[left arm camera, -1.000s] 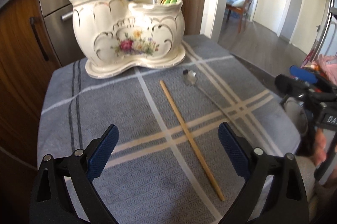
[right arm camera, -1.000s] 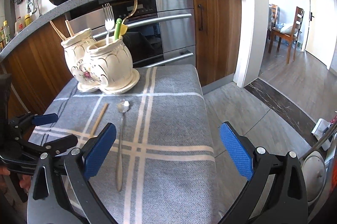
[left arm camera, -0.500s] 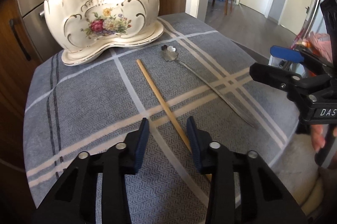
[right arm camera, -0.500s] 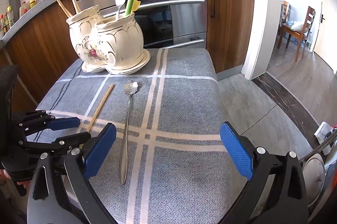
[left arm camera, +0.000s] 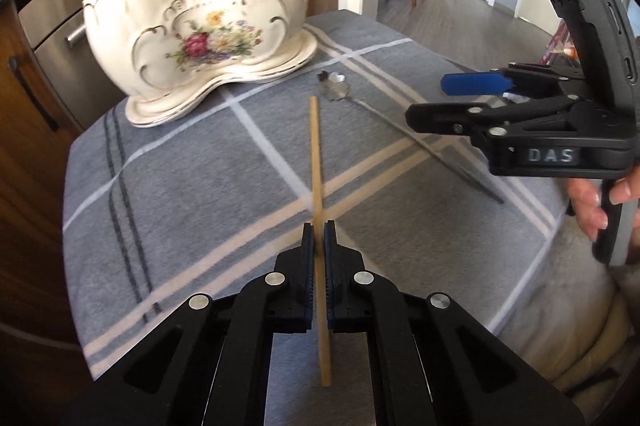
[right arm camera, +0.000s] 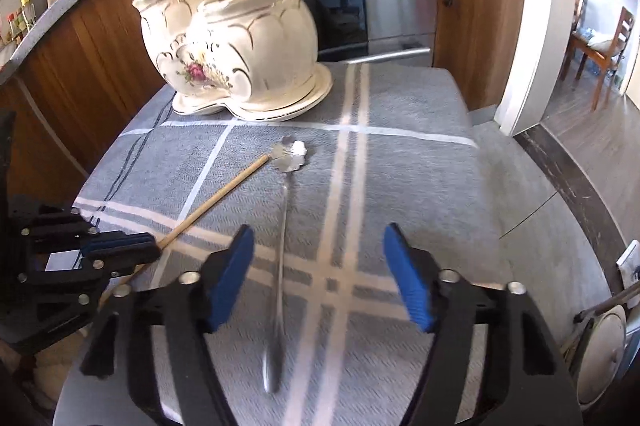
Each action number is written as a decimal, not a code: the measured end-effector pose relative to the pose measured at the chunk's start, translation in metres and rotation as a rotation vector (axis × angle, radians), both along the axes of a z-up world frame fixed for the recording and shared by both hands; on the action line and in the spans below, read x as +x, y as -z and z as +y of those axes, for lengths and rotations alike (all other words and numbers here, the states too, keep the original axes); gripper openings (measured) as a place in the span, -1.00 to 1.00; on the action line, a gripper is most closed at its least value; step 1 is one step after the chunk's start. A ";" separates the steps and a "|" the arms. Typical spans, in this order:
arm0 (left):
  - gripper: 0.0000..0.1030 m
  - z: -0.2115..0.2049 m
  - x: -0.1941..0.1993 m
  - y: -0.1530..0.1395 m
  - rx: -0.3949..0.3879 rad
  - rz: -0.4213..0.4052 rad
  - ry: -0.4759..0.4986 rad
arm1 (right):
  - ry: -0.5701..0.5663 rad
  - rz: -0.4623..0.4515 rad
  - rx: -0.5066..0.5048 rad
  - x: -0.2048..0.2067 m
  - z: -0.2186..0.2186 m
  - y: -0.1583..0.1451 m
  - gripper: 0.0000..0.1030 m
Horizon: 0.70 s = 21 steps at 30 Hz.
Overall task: Organize utensils
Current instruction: 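Grasp chopstick with left tool while right tool grasps the silver spoon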
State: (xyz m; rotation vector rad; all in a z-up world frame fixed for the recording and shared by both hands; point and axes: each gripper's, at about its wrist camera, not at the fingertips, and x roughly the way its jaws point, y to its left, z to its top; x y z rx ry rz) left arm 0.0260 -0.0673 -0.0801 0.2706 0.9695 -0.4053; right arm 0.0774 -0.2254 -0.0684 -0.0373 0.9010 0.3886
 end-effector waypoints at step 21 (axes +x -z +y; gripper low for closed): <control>-0.90 0.001 0.027 0.001 -0.010 0.012 -0.013 | -0.095 0.008 -0.076 0.020 0.035 0.011 -0.93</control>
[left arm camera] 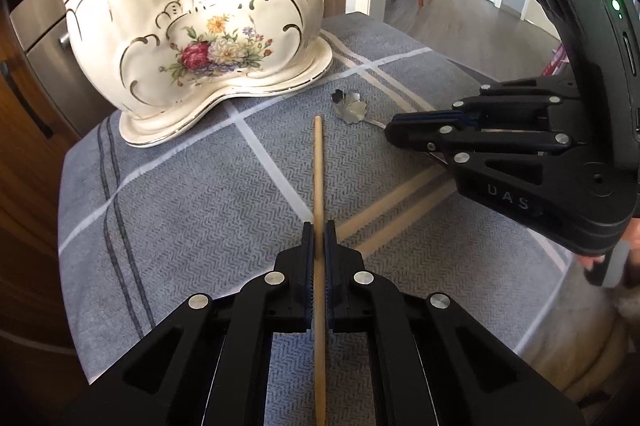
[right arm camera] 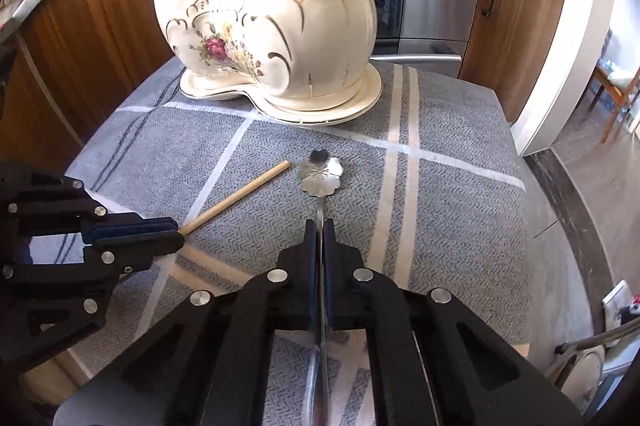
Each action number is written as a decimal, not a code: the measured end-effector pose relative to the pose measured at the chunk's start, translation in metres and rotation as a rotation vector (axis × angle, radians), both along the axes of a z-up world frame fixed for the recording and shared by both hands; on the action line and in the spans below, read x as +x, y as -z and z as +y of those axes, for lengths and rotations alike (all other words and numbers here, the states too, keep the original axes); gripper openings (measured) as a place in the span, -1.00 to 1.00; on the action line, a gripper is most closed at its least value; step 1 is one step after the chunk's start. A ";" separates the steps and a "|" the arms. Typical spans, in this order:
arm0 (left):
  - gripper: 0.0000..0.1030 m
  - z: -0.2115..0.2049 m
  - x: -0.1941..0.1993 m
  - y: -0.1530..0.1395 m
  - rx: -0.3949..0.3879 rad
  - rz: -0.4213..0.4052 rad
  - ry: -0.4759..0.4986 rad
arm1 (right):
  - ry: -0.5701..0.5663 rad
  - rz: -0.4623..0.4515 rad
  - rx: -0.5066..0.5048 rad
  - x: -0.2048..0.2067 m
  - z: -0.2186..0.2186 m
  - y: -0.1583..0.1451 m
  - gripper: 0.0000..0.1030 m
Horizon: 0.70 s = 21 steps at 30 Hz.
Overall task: Organize utensils
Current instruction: 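Grasp chopstick with left tool while right tool grasps the silver spoon, then lower chopstick into taller pot with left tool while right tool lowers spoon into smaller pot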
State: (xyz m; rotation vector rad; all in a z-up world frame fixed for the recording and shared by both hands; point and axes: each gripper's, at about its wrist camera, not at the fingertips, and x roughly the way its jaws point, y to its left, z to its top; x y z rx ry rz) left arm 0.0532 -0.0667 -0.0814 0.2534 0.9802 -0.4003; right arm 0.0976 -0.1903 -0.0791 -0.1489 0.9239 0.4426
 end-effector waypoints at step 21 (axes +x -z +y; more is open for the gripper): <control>-0.90 0.046 -0.059 -0.091 -0.194 -0.328 0.056 | 0.021 -0.344 0.220 -0.060 -0.038 -0.078 -0.94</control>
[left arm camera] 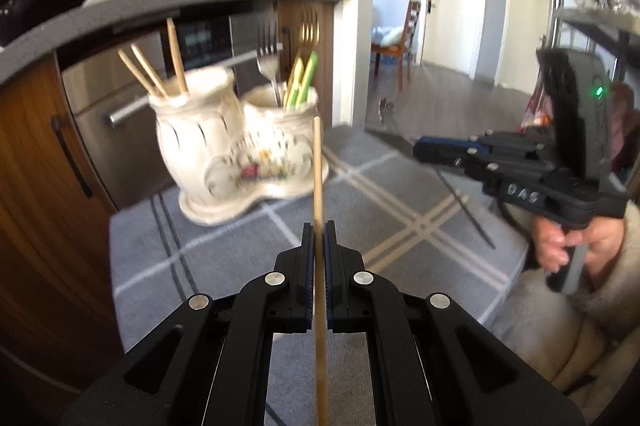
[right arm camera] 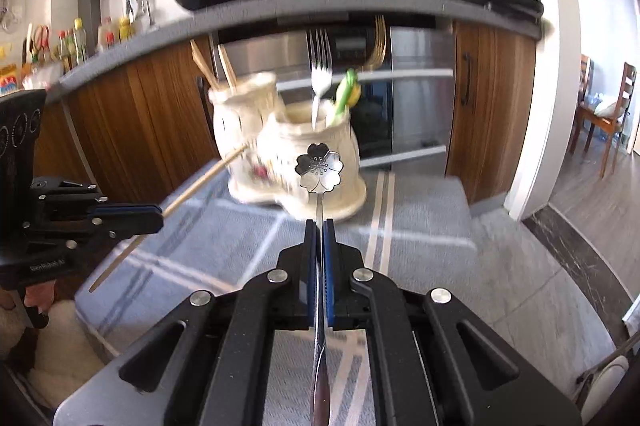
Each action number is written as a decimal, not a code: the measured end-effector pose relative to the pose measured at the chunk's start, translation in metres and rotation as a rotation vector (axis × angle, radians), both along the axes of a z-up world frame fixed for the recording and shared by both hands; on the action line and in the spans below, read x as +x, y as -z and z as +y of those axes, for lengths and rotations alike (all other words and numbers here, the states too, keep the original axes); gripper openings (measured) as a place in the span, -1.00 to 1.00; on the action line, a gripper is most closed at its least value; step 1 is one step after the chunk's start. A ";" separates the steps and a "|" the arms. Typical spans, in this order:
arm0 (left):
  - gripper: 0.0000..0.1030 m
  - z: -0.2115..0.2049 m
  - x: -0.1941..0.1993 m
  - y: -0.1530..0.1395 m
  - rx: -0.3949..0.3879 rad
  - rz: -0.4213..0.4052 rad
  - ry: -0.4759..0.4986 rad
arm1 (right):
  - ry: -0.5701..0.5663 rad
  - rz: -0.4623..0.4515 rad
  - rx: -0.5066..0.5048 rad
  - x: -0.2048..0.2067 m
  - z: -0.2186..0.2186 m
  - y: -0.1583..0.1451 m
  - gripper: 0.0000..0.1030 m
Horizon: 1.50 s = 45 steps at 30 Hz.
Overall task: Organize utensils
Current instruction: 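Lower chopstick into taller pot with left tool while right tool lowers spoon into smaller pot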
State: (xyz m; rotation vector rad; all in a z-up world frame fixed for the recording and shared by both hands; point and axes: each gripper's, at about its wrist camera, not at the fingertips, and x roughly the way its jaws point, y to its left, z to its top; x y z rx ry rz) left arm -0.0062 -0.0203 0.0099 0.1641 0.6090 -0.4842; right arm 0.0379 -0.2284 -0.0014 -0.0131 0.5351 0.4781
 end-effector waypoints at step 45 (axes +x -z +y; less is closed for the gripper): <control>-0.90 0.062 0.148 -0.051 -0.470 -0.462 -0.157 | 0.152 -0.341 0.320 0.153 0.054 -0.048 -0.93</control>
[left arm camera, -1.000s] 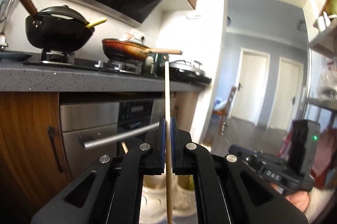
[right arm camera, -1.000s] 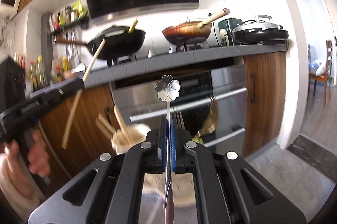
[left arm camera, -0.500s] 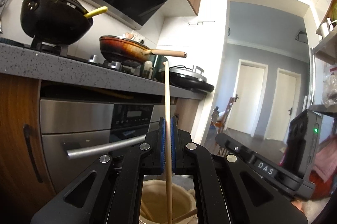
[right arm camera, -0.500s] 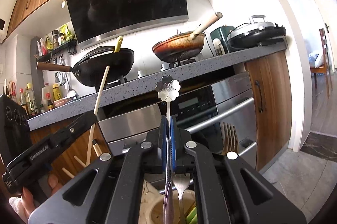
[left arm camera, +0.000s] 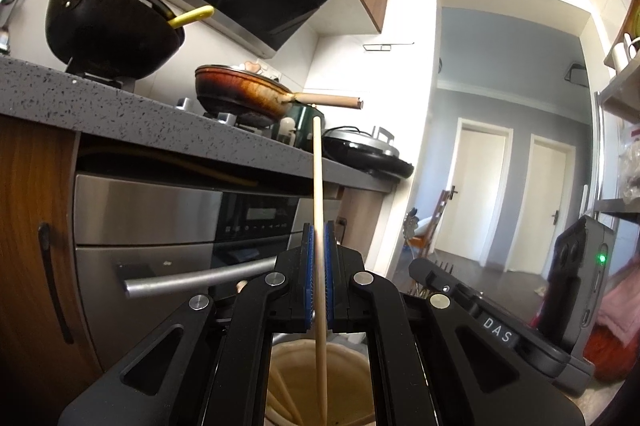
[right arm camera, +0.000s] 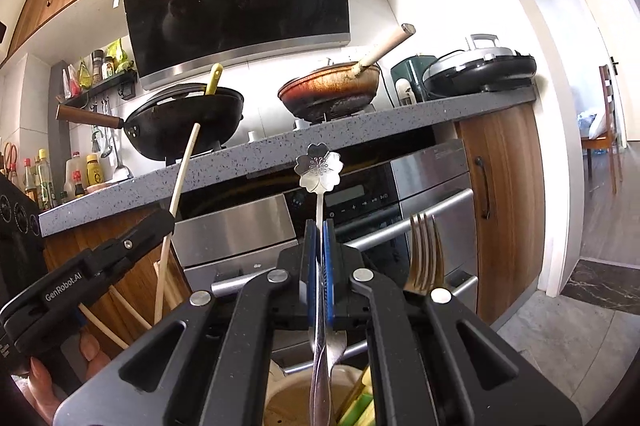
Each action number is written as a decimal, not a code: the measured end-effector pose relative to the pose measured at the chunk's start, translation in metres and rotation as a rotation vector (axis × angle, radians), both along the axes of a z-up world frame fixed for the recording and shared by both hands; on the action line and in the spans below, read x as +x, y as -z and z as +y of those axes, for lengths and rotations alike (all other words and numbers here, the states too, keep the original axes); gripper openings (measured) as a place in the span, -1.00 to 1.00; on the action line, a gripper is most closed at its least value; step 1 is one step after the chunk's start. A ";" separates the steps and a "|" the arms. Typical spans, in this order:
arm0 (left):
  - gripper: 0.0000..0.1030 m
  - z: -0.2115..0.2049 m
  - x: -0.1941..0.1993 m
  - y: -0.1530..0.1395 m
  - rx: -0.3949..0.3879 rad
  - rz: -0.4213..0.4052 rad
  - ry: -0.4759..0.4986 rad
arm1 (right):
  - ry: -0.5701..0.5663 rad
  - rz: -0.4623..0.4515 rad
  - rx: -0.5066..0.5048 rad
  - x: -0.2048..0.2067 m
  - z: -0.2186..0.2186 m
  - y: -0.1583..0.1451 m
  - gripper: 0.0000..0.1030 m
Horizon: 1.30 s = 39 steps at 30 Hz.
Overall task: Organize utensils
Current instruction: 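Lower chopstick into taller pot with left tool while right tool lowers spoon into smaller pot, then open both tools and pull them back from the holder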
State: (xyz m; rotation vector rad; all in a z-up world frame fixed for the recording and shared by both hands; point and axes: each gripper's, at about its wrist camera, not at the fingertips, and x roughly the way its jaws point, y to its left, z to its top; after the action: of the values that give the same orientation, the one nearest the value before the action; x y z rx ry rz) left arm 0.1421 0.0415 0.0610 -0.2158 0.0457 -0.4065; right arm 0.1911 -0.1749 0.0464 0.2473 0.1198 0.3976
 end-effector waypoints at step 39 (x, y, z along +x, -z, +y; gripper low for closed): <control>-0.81 0.008 -0.043 0.000 0.151 0.136 0.010 | -0.006 0.018 -0.076 -0.045 -0.032 -0.006 -0.92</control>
State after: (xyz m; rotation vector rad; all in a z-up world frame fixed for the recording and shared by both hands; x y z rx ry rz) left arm 0.0990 0.0499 0.0614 -0.0936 0.2101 -0.3957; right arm 0.1464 -0.2071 0.0527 0.1755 0.1531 0.3956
